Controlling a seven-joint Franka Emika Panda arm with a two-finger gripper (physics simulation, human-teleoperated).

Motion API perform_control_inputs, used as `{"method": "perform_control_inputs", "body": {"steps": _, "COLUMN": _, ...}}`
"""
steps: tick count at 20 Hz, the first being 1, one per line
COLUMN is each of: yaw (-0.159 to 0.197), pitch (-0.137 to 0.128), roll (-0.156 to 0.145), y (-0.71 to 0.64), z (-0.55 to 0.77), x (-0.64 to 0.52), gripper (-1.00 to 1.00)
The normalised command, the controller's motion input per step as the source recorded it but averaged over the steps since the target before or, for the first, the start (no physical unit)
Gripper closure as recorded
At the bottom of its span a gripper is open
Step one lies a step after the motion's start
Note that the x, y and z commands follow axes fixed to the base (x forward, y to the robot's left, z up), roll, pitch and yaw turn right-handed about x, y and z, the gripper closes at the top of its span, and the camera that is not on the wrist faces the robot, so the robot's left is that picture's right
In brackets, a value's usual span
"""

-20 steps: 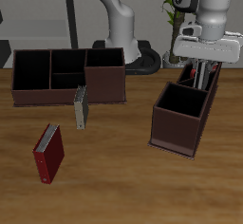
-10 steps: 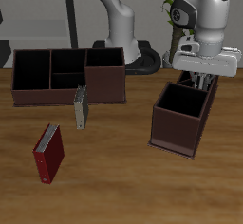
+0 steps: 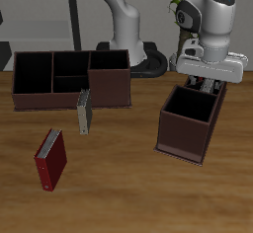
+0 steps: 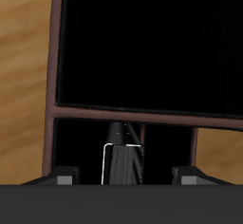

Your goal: Place the red mug into the left desk caddy's left compartment and place the striped book into the left desk caddy's back compartment and place the red book into the back desk caddy's front compartment

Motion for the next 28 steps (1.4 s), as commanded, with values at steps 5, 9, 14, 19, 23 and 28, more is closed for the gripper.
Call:
{"method": "perform_control_inputs", "body": {"steps": 5, "yaw": 0.022, "pitch": -0.017, "roll": 0.022, "y": -0.20, "z": 0.20, "x": -0.10, "gripper": -1.00}}
{"method": "perform_control_inputs", "body": {"steps": 9, "yaw": 0.100, "pitch": -0.028, "roll": -0.034, "y": -0.65, "z": 0.36, "x": 0.13, "gripper": -1.00}}
{"method": "perform_control_inputs", "body": {"steps": 14, "yaw": 0.098, "pitch": -0.036, "roll": 0.022, "y": -0.57, "z": 0.30, "x": 0.14, "gripper": -1.00}}
{"method": "perform_control_inputs", "body": {"steps": 19, "yaw": 0.072, "pitch": -0.019, "roll": -0.045, "y": -1.08, "z": 0.25, "x": 0.27, "gripper": -1.00}}
{"method": "perform_control_inputs", "body": {"steps": 23, "yaw": 0.044, "pitch": -0.006, "roll": -0.091, "y": -0.92, "z": 0.04, "x": 0.34, "gripper": -1.00}}
{"method": "perform_control_inputs", "body": {"steps": 28, "yaw": 0.085, "pitch": 0.005, "roll": -0.076, "y": -1.24, "z": 0.00, "x": 0.18, "gripper": -1.00}}
